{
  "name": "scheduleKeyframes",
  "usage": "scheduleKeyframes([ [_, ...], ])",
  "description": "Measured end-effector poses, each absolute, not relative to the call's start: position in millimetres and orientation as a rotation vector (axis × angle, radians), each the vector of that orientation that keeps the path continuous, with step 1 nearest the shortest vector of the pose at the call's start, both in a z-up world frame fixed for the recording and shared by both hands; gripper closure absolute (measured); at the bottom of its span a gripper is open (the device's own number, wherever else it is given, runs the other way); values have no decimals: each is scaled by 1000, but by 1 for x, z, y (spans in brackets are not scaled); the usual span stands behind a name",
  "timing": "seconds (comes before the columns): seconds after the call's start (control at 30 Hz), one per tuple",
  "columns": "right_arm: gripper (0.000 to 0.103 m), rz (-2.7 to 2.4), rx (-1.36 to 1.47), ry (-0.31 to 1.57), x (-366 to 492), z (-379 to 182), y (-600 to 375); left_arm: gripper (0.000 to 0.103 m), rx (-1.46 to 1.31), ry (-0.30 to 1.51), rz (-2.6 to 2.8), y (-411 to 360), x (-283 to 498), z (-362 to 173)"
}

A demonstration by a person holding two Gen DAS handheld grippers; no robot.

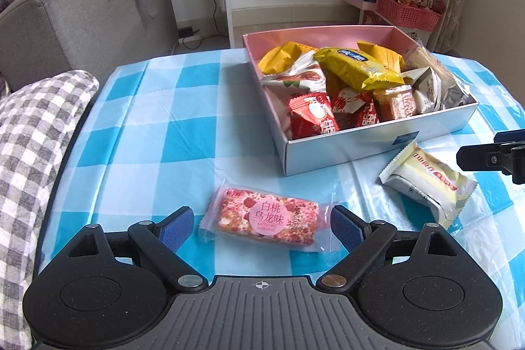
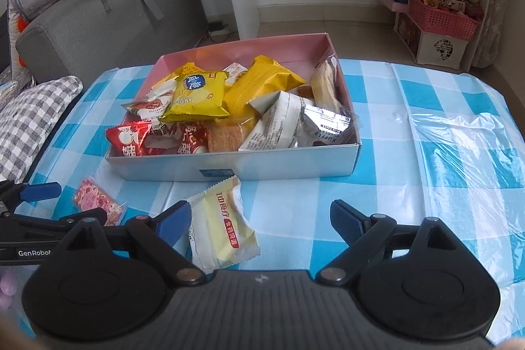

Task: Organize snacks
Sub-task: 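Withdraw both tools from the box toward the pink bar and cream cake, then grasp the cream cake packet with the right tool while the left tool grasps the pink bar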

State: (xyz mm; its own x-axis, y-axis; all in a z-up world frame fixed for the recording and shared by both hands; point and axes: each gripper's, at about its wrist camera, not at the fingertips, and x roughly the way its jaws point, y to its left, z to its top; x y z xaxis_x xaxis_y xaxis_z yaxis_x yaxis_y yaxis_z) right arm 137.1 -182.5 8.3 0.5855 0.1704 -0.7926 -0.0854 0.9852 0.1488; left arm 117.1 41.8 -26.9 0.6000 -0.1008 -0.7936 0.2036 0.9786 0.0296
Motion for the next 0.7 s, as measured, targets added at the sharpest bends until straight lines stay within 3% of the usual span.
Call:
scheduleKeyframes([
  [0.37,14,190,-27,1002,140,-10,-141,11,68,962,-185,40,133,-42],
  [0.47,22,185,-76,1018,140,-18,-136,11,119,949,-203,35,130,-43],
  [0.53,33,183,-110,1029,139,-22,-135,13,144,948,-227,33,126,-43],
  [0.7,46,196,-190,1006,131,-22,-132,13,228,963,-304,29,115,-45],
])
